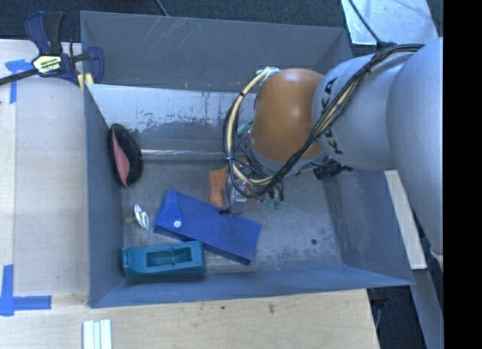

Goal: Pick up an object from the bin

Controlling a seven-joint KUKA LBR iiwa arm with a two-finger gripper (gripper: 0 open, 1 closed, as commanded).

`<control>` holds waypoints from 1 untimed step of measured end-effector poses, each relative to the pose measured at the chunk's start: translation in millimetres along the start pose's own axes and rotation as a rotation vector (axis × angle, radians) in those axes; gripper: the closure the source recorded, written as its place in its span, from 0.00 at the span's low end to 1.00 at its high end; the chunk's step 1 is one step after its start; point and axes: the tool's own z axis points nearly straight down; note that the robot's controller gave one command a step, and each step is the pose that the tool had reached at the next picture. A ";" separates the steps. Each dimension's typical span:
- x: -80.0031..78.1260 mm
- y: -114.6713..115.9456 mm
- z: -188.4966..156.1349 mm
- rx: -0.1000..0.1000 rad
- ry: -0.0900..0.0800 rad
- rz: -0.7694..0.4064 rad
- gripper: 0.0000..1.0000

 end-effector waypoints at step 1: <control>0.0 0.0 0.0 0.000 0.000 0.001 1.00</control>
Offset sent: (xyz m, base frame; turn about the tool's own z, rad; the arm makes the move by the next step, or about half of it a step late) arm 0.0233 -0.0367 0.0467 -0.0092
